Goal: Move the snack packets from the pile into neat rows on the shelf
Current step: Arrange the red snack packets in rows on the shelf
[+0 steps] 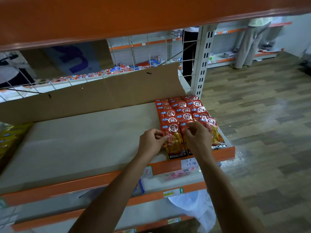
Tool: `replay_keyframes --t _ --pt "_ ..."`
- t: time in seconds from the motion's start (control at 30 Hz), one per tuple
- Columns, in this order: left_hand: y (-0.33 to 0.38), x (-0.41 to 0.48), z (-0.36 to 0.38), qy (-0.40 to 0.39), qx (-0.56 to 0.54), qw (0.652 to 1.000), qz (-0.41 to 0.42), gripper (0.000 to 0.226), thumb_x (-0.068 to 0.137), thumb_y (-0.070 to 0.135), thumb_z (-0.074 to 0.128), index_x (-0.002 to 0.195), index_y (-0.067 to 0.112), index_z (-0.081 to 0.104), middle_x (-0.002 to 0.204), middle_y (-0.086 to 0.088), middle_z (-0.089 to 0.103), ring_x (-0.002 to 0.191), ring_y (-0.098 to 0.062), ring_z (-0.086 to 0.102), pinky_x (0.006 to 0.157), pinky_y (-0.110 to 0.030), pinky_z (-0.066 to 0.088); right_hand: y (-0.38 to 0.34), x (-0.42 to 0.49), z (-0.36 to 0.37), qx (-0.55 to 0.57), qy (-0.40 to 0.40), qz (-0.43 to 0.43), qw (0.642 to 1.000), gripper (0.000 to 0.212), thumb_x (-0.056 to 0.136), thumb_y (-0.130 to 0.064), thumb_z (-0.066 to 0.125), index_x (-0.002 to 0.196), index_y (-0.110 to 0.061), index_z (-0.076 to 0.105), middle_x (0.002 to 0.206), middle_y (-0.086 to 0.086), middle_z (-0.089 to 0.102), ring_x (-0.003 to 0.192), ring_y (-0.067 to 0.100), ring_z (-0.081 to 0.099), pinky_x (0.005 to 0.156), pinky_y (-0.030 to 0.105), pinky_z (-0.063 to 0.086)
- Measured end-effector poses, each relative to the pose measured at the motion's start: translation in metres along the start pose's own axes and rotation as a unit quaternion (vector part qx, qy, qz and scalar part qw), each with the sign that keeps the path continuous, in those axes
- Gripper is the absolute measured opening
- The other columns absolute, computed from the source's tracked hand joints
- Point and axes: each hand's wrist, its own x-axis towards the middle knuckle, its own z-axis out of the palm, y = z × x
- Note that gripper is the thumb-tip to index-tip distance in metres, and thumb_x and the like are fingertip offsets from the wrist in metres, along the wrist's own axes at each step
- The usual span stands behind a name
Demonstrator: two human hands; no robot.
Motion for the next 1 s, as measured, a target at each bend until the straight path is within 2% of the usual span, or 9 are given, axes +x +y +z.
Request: replay_keyframes --t 0.2,0.3,0.37,0.5,0.6,0.67,0.77,0.83,1.0 --pt "0.003 -0.002 0.002 0.005 0.022 1.0 0.008 0.027 0.085 0.031 0.072 0.101 0.011 0.061 0.093 -0.002 0.07 0.069 -0.012 0.069 0.064 -0.024 0.058 -0.002 -0.004 0.002 -0.012 -0.01 -0.004 1.0 0.019 0.093 -0.013 0.056 0.11 -0.011 0.064 0.1 0.004 0.066 0.085 0.014 0.059 0.075 0.027 0.048" --pt "0.003 -0.004 0.001 0.018 0.035 0.999 0.013 0.031 0.083 0.035 0.072 0.101 0.011 0.063 0.09 -0.003 0.071 0.068 -0.014 0.07 0.069 -0.034 0.06 -0.003 -0.008 0.007 -0.017 -0.011 -0.005 1.0 0.02 0.092 -0.013 0.057 0.111 -0.011 0.064 0.102 0.006 0.068 0.087 0.016 0.06 0.076 0.03 0.049" --pt "0.002 -0.006 -0.002 0.042 0.052 0.998 0.022 0.034 0.084 0.04 0.07 0.102 0.012 0.064 0.086 -0.002 0.072 0.07 -0.016 0.07 0.072 -0.038 0.06 -0.006 -0.011 0.011 -0.028 -0.014 -0.01 0.999 0.02 0.092 -0.013 0.057 0.11 -0.011 0.065 0.102 0.006 0.068 0.087 0.015 0.06 0.073 0.026 0.045" --pt "-0.002 -0.014 -0.018 0.074 0.129 0.987 0.059 0.03 0.09 0.041 0.062 0.104 0.015 0.066 0.096 0.002 0.071 0.086 -0.012 0.066 0.077 -0.025 0.051 -0.019 -0.022 0.022 -0.051 -0.032 -0.038 0.998 0.022 0.091 -0.013 0.058 0.111 -0.01 0.065 0.102 0.006 0.069 0.094 0.02 0.063 0.078 0.03 0.049" --pt "-0.007 -0.021 -0.037 0.09 0.152 0.981 0.085 0.026 0.092 0.037 0.061 0.107 0.016 0.066 0.1 0.003 0.071 0.09 -0.009 0.064 0.074 -0.02 0.046 -0.032 -0.031 0.038 -0.076 -0.053 -0.068 0.993 0.016 0.09 -0.014 0.06 0.103 -0.009 0.067 0.094 0.005 0.068 0.085 0.018 0.062 0.069 0.025 0.042" --pt "-0.016 -0.025 -0.054 0.097 0.17 0.975 0.106 0.026 0.092 0.036 0.061 0.108 0.016 0.066 0.103 0.003 0.07 0.093 -0.01 0.064 0.078 -0.021 0.047 -0.042 -0.038 0.054 -0.098 -0.065 -0.08 0.99 0.017 0.09 -0.011 0.058 0.104 -0.009 0.067 0.097 0.006 0.069 0.088 0.019 0.063 0.067 0.023 0.039" --pt "-0.038 -0.035 -0.089 0.121 0.2 0.965 0.12 0.031 0.092 0.034 0.059 0.115 0.014 0.064 0.11 -0.001 0.068 0.103 -0.014 0.062 0.086 -0.025 0.045 -0.063 -0.056 0.087 -0.093 -0.095 -0.103 0.986 0.027 0.091 -0.011 0.058 0.117 -0.012 0.064 0.115 0.003 0.067 0.108 0.02 0.06 0.086 0.027 0.046" --pt "-0.055 -0.046 -0.118 0.146 0.211 0.96 0.117 0.033 0.092 0.033 0.059 0.118 0.013 0.064 0.113 -0.003 0.068 0.105 -0.017 0.061 0.088 -0.027 0.044 -0.079 -0.074 0.112 -0.082 -0.116 -0.112 0.984 0.028 0.091 -0.012 0.058 0.119 -0.014 0.063 0.12 0.001 0.066 0.113 0.019 0.058 0.094 0.03 0.045" --pt "-0.104 -0.085 -0.208 0.211 0.215 0.95 0.081 0.036 0.093 0.034 0.059 0.119 0.01 0.065 0.115 -0.007 0.068 0.105 -0.023 0.063 0.089 -0.031 0.047 -0.123 -0.133 0.18 -0.062 -0.173 -0.147 0.972 0.03 0.091 -0.014 0.057 0.12 -0.017 0.063 0.121 0.0 0.065 0.116 0.02 0.056 0.096 0.028 0.042"
